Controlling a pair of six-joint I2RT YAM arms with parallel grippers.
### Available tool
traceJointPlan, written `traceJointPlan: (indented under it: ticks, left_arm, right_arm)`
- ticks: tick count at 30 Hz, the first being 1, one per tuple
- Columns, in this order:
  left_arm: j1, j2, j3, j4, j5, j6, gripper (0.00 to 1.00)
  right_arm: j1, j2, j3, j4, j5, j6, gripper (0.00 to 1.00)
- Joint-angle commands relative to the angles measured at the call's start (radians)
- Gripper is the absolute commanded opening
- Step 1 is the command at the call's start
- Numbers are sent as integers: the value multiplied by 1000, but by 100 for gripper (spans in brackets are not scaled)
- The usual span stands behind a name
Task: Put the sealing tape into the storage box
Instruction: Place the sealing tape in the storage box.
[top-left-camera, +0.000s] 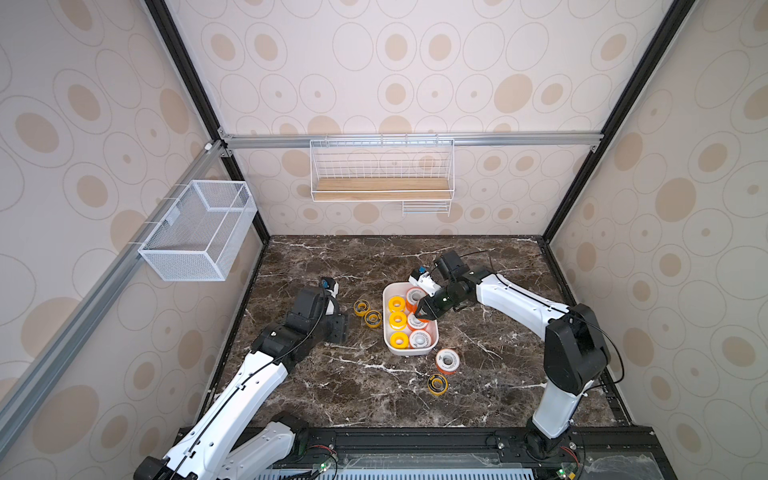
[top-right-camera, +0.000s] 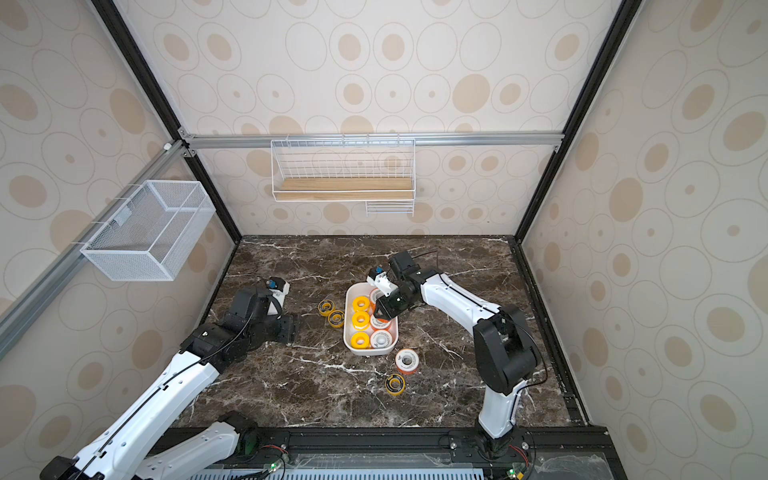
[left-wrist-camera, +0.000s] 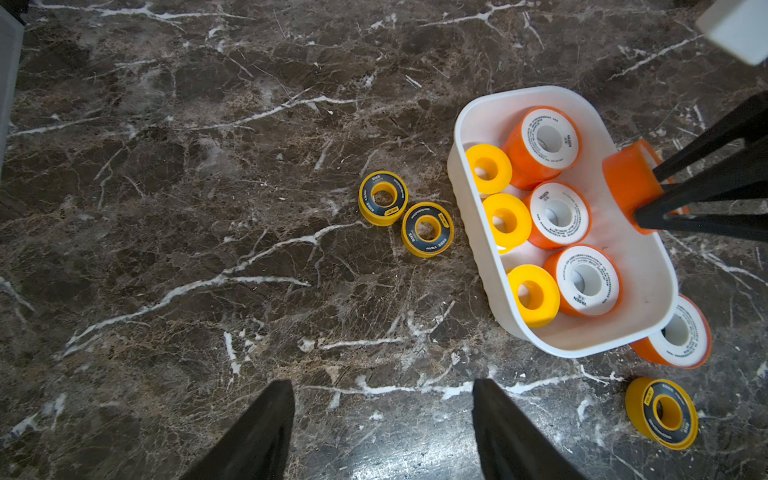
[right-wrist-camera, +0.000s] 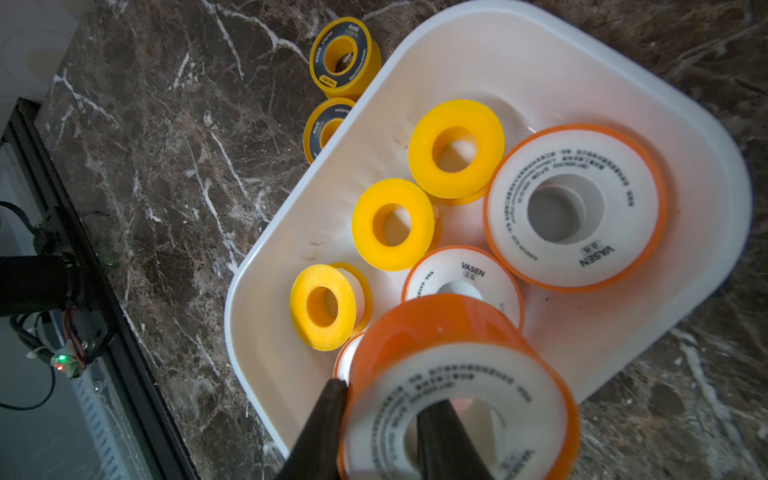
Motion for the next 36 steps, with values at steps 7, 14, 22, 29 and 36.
traceJointPlan:
  ticks: [7, 14, 22, 29, 36]
  left_arm:
    - [14, -2, 19, -22, 8, 17, 72]
    - [16, -1, 19, -23, 11, 17, 72]
    - [19, 0, 19, -24, 13, 16, 72]
    - [19, 2, 20, -24, 15, 17, 72]
    - [22, 3, 20, -25, 15, 17, 72]
  right_arm:
    - [62, 84, 86, -83, 147, -29, 25]
    - [87, 126, 116, -100, 182, -34, 24]
    - [100, 156, 143, -117, 203, -37, 24]
    - [105, 187, 159, -126, 228, -35, 24]
    - [106, 211, 181, -132, 234, -31, 27]
